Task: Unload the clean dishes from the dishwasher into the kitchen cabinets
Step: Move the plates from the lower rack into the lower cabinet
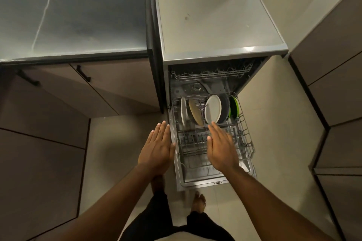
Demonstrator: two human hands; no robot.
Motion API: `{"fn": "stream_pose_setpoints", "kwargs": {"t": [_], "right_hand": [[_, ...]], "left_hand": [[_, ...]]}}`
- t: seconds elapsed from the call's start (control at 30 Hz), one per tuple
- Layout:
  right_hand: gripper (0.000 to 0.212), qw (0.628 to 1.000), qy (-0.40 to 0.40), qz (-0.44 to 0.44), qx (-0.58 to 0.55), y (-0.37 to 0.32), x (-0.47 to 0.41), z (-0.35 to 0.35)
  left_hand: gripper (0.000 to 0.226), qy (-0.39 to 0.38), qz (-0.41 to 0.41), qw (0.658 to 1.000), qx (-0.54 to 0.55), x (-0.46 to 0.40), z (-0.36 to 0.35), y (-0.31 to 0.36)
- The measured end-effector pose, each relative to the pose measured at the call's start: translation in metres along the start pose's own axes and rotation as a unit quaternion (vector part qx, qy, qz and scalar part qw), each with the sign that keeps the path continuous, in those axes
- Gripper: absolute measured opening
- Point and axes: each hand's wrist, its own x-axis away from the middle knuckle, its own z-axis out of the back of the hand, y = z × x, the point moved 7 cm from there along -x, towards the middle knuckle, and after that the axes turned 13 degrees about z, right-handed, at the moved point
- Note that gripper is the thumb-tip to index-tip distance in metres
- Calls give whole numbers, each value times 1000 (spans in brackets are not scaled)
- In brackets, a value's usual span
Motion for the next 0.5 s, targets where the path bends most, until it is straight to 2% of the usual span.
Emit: {"fn": "stream_pose_setpoints", "kwargs": {"t": [0.23, 0.5], "right_hand": [[54, 999, 3, -36, -6, -20, -27, -18], [54, 998, 11, -68, -3, -28, -25, -22]], "left_hand": [[64, -19, -9, 1000, 8, -37, 13, -38], [68, -45, -28, 998, -23, -50, 5, -56]]}}
